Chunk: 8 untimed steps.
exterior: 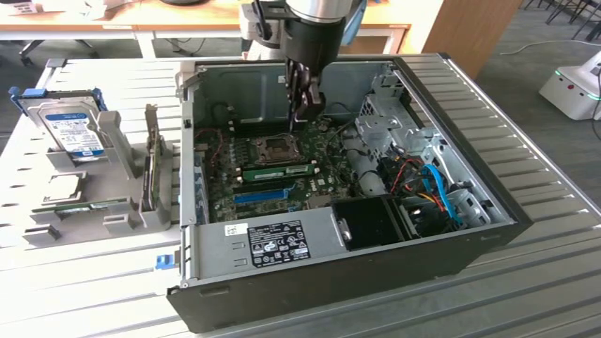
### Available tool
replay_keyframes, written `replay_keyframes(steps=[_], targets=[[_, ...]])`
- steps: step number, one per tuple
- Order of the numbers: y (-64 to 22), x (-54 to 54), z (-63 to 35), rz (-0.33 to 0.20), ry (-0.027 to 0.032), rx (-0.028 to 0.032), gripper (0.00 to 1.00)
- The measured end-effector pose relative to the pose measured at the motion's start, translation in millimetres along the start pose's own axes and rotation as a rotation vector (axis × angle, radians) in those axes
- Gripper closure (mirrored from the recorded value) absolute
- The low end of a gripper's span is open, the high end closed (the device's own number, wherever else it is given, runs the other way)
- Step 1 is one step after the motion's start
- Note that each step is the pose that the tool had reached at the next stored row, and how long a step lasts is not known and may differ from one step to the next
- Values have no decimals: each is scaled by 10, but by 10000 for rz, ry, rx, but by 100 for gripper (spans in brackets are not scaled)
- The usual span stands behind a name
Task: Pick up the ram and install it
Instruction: 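Insert the ram into the slot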
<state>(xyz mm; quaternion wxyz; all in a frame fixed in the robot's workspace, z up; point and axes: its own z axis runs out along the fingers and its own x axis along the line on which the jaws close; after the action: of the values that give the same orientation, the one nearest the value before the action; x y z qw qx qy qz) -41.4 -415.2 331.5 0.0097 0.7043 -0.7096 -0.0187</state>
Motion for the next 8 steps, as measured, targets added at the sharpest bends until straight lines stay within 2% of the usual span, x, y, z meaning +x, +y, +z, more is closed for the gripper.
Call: replay_keyframes(steps=[8], targets=[[4,-1,-93,1,0,0,69]])
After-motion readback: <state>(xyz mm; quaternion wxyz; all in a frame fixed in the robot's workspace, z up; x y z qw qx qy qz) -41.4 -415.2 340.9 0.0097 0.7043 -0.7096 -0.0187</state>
